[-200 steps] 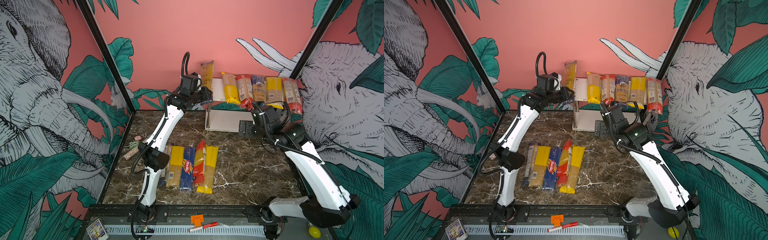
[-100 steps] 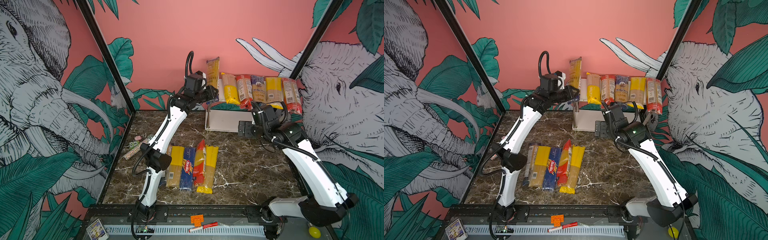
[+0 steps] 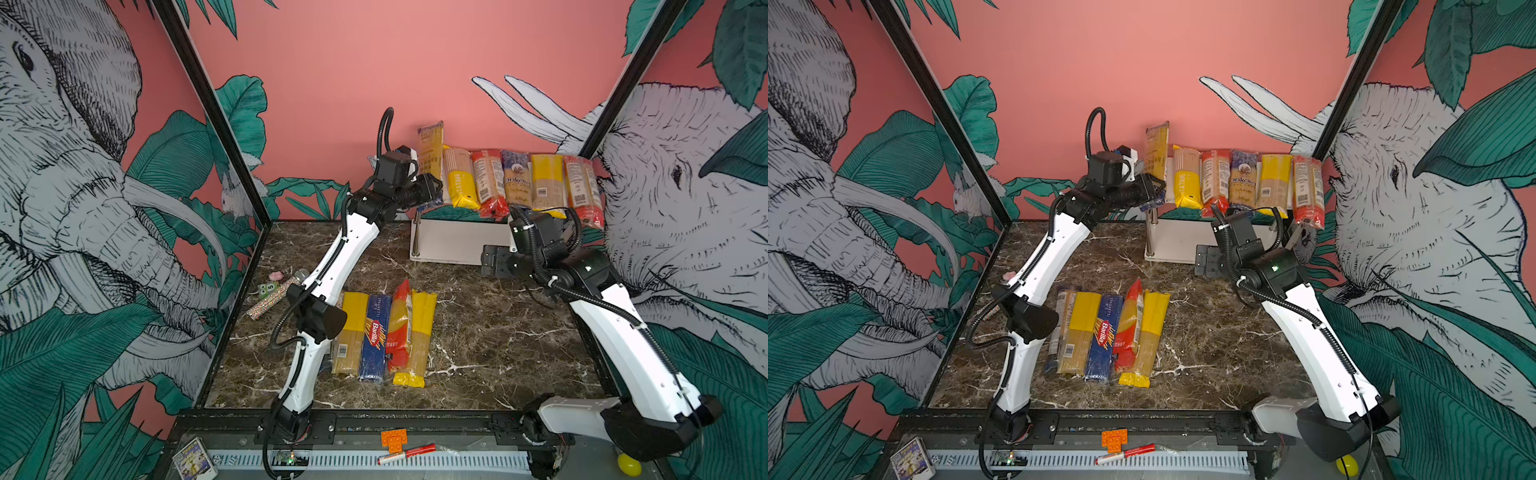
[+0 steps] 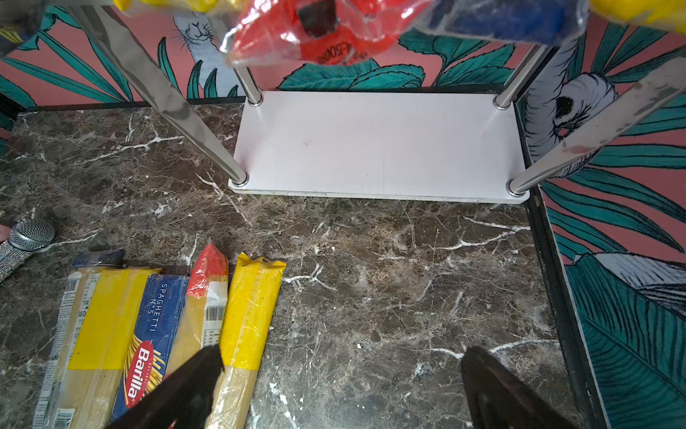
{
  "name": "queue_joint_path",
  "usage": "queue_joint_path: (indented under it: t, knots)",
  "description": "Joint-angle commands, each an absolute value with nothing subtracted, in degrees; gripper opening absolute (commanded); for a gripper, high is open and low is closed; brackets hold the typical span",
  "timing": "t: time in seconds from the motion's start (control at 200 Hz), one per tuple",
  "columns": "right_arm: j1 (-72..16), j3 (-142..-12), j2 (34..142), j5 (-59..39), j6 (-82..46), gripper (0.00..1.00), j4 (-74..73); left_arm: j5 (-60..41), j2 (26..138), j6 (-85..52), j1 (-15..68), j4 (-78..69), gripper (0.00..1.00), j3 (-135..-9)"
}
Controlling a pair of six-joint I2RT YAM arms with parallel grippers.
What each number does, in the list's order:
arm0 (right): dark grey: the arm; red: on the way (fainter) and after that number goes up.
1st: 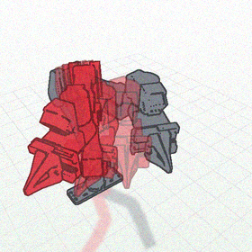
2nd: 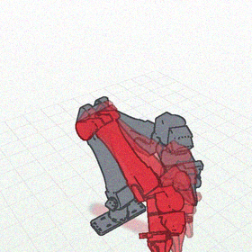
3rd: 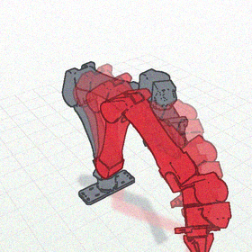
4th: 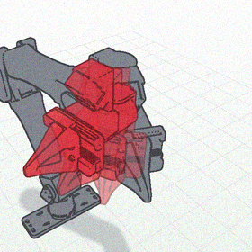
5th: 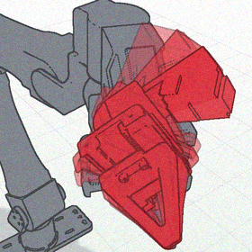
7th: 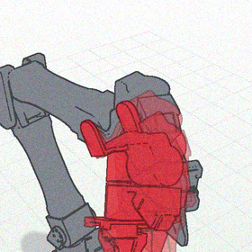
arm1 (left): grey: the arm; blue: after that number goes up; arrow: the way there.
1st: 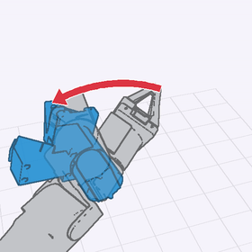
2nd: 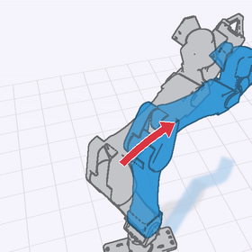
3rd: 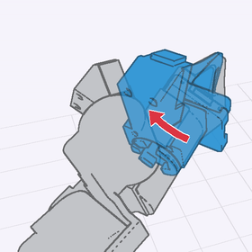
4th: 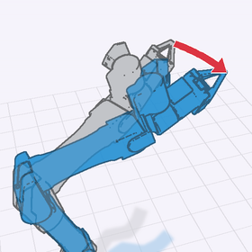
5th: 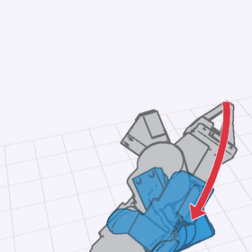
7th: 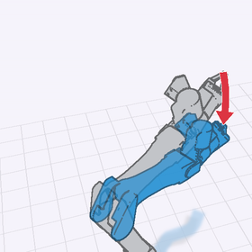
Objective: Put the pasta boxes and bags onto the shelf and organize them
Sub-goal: 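Stand the clear spaghetti bag upright beside the 'PASTATIME' bag with the left gripper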
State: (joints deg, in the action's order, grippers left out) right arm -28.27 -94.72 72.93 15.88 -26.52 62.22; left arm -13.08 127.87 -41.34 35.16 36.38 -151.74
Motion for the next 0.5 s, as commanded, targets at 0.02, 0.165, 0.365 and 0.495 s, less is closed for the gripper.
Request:
queue_joint_path:
  t: [0.02, 0.165, 0.365, 0.495]
  knots:
    - [-27.3, -93.9, 71.0, 15.1, -26.3, 0.99, 61.7, -14.9, 125.8, -41.0, 34.8, 26.6, 0.67, -155.7]
    - [-26.5, -93.1, 70.7, 14.3, -26.2, 0.99, 61.9, -15.4, 125.5, -40.6, 34.8, 26.5, 0.71, -155.7]
    - [-25.8, -92.6, 71.1, 13.4, -25.9, 0.99, 60.9, -15.4, 124.8, -40.2, 34.8, 26.9, 0.72, -155.6]
    - [-25.6, -92.5, 71.4, 13.0, -25.4, 0.99, 59.9, -14.6, 123.4, -38.9, 34.7, 28.8, 0.74, -155.4]
